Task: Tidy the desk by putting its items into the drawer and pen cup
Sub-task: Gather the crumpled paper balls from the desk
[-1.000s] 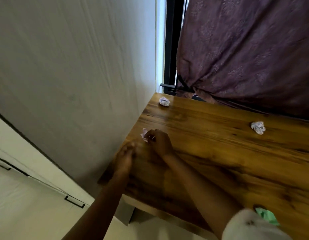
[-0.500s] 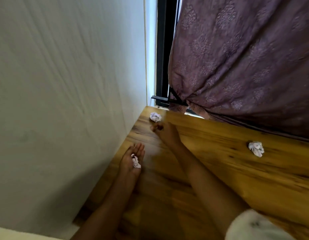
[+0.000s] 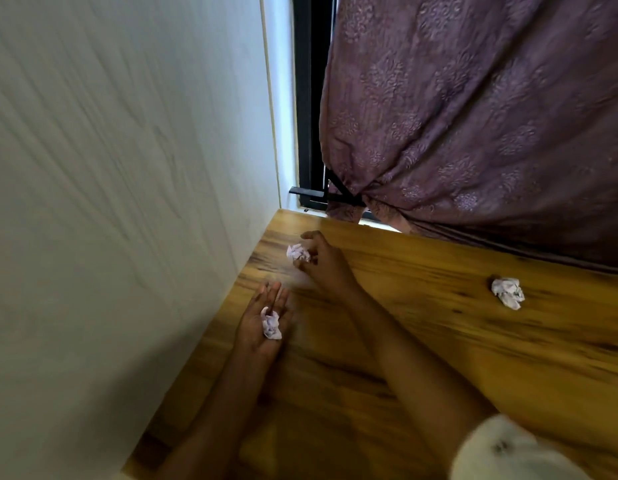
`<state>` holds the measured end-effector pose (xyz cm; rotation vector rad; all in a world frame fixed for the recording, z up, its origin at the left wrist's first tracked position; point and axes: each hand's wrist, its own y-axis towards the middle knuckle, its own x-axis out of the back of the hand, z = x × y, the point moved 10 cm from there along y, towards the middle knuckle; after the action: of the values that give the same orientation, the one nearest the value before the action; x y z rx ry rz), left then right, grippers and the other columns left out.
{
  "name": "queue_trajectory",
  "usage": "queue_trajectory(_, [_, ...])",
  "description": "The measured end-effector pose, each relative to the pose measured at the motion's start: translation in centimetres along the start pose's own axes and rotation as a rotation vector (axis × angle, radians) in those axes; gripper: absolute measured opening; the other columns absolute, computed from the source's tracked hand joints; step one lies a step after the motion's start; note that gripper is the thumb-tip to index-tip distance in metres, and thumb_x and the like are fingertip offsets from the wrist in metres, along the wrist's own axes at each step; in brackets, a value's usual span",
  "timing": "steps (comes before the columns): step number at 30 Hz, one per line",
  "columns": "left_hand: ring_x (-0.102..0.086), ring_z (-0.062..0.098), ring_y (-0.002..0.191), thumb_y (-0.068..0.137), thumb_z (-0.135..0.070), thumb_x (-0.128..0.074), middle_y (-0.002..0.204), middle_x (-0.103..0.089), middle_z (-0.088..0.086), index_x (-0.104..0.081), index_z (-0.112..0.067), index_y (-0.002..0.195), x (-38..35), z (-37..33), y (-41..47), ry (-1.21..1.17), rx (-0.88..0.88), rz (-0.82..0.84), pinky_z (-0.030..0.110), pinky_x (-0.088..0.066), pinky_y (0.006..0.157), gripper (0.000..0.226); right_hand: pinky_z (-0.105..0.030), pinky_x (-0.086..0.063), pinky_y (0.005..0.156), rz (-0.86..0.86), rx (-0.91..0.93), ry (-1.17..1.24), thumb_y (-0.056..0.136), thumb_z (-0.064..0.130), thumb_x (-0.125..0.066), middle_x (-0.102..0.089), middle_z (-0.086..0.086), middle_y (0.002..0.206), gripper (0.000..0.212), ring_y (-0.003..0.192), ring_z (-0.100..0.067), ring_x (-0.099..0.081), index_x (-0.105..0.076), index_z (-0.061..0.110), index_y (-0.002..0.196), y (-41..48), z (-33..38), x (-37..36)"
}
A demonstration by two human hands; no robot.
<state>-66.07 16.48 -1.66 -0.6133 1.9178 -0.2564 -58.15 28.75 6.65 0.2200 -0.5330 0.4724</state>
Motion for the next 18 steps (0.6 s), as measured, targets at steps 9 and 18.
queue_trajectory(9, [-0.071,0.018,0.072,0.096,-0.024,-0.046,0.080,-0.073,0.009,-0.070,-0.007,0.093,-3.5,9.7,-6.0,0.096,0.285,0.112,0.029,-0.059,0.061,0.029,-0.031,-0.040,0.088,-0.050,0.039,-0.302,0.082,0.032,-0.059,-0.064,0.005,0.102,0.025,0.104,-0.020,-0.050,-0.071,0.020,0.100,-15.1,1.0,3.9])
queue_trajectory(18, [-0.072,0.025,0.063,0.015,-0.011,-0.097,0.078,-0.073,0.010,-0.077,-0.008,0.065,-8.7,16.1,-7.8,0.125,0.334,0.254,0.038,-0.058,0.053,0.054,-0.037,-0.047,0.093,-0.455,-0.438,-0.572,0.085,0.018,-0.058,-0.055,-0.014,0.125,0.034,0.115,-0.035,-0.053,-0.060,0.016,0.119,-14.9,-15.2,24.6])
